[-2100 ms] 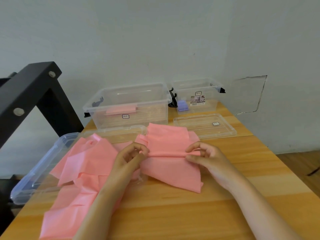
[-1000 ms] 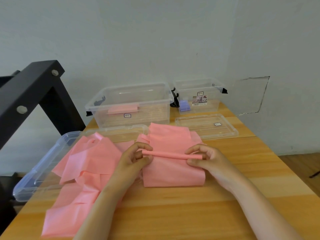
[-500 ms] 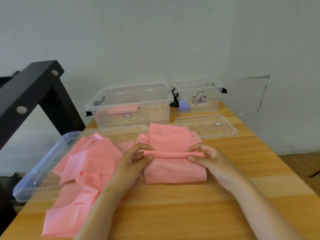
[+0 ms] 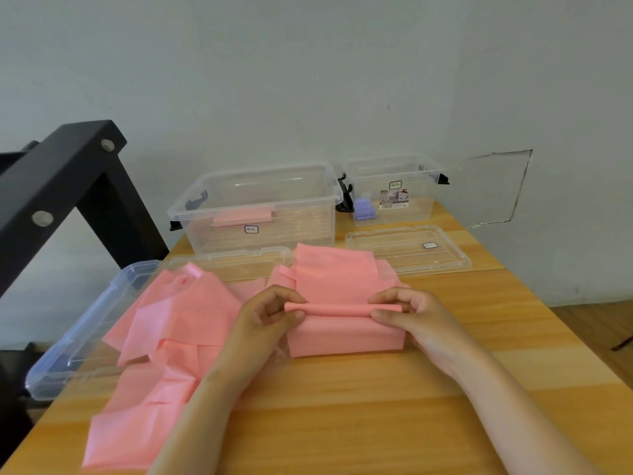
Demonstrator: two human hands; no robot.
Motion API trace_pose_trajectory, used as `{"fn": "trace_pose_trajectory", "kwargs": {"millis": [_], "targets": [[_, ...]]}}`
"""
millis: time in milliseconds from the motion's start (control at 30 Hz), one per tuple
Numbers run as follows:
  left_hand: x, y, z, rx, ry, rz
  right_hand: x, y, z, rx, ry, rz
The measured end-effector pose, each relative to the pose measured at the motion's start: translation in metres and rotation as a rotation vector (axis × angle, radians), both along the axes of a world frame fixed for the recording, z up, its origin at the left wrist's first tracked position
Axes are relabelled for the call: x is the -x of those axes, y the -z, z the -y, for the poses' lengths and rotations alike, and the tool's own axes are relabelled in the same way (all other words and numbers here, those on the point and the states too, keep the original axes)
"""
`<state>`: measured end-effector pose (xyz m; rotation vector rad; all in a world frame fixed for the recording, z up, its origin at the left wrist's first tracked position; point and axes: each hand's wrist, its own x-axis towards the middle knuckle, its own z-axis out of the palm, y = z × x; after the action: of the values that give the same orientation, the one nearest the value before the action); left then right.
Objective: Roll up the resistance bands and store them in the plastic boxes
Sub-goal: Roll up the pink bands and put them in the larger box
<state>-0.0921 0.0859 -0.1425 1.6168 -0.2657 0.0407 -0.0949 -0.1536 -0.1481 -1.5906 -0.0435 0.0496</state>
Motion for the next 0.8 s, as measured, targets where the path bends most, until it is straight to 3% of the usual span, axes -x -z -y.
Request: {"fn": "trace_pose_trajectory", "kwargs": {"millis": [200,367,600,800], "targets": [[0.0015,-0.0011,-0.0003,0.049,0.064,-0.074,0.0013,-0.0001,-0.0023,-0.01,0.001,0.039],[-0.0012,0.0004,-0.001,-0.045,-0.037,0.015,0.0017,0.0014,-0.0031,-0.039,-0.025,-0.013],[0.0013,-0.0018,0.0045,-0.062,0.037,-0.075,0.0039,-0.0047,-0.0043,-0.059,0.028,0.111],[0.0015,-0.0055,0.0036,-0.016,-0.04,0.031,0.004,-0.0036,-0.0063,-0.005,-0.035,0.054]]}}
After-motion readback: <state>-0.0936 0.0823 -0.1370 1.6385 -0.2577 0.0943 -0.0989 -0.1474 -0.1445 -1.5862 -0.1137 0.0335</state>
